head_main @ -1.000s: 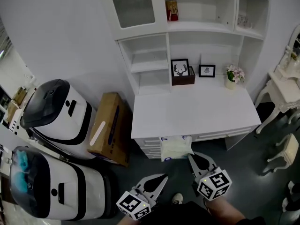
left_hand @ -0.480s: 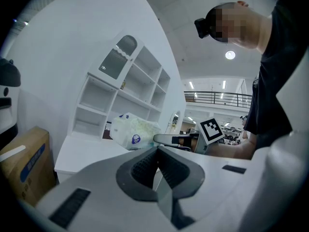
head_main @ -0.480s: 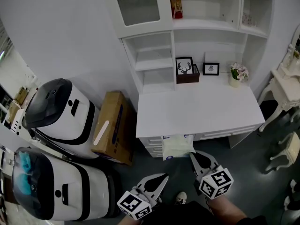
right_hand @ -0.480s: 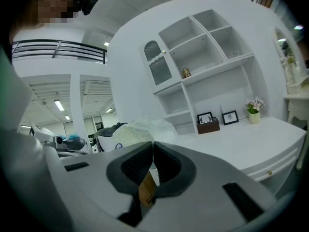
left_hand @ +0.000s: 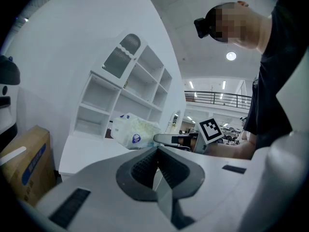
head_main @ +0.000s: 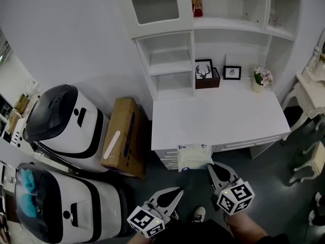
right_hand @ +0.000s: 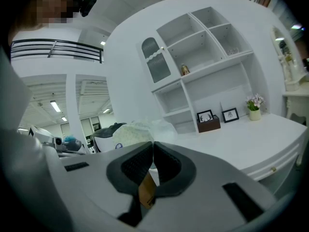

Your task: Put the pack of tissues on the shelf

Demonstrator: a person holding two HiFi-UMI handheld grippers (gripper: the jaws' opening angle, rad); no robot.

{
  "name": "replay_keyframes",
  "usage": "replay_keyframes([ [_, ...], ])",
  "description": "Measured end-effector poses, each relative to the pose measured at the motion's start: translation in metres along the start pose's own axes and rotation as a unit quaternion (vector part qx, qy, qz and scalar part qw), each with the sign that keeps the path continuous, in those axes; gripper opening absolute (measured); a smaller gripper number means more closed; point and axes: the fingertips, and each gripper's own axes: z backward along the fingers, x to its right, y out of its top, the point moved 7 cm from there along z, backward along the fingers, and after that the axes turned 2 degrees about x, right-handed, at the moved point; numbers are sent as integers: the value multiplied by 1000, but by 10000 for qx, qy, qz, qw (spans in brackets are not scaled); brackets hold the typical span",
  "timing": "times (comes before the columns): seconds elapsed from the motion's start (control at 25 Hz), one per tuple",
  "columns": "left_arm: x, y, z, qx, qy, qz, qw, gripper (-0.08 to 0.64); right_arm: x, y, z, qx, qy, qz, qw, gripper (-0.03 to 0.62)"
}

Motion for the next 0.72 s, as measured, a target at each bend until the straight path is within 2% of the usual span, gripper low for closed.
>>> replay_keyframes([
  [0.72,-66,21,10,-110,-304,61,9995,5,-16,3,-53,55,-404,-74,9991,8],
])
